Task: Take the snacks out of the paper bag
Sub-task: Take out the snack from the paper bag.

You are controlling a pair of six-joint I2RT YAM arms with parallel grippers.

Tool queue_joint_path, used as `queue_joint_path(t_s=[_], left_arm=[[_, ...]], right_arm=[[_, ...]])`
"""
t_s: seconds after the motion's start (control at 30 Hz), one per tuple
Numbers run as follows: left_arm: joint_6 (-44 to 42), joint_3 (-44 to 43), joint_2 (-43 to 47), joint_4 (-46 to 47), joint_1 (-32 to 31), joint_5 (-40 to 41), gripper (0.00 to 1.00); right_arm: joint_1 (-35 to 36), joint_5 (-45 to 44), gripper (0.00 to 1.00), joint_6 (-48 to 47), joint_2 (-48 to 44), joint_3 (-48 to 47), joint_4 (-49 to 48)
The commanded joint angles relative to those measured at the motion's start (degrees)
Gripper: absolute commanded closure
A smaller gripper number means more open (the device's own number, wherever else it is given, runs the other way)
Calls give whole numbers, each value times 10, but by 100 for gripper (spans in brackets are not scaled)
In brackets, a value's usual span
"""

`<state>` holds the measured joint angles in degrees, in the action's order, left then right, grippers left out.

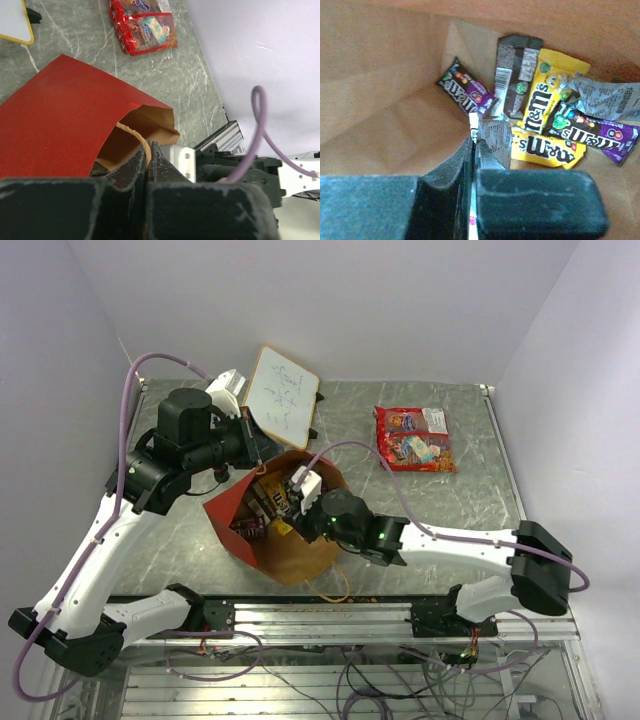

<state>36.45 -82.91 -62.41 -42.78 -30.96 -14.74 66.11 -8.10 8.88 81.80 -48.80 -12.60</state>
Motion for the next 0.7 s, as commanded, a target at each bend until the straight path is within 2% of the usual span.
queue_joint_path(t_s=[0.0, 0.17, 0.47, 0.57, 0.67], left_arm=[[-5, -16, 8, 3, -4, 11, 93], [-3, -5, 16, 10, -4, 19, 93], [-10, -3, 18, 4, -4, 20, 93], [-15, -2, 17, -2, -3, 24, 93], [-23, -7, 12, -12, -3, 21, 93]], right_arm=[[1, 54, 100, 38, -53, -10, 57], [1, 64, 100, 55, -104, -41, 132], [1, 15, 100, 70, -178, -112, 246], [1, -19, 100, 43, -182, -171, 300], [1, -104, 100, 14, -183, -251, 349]])
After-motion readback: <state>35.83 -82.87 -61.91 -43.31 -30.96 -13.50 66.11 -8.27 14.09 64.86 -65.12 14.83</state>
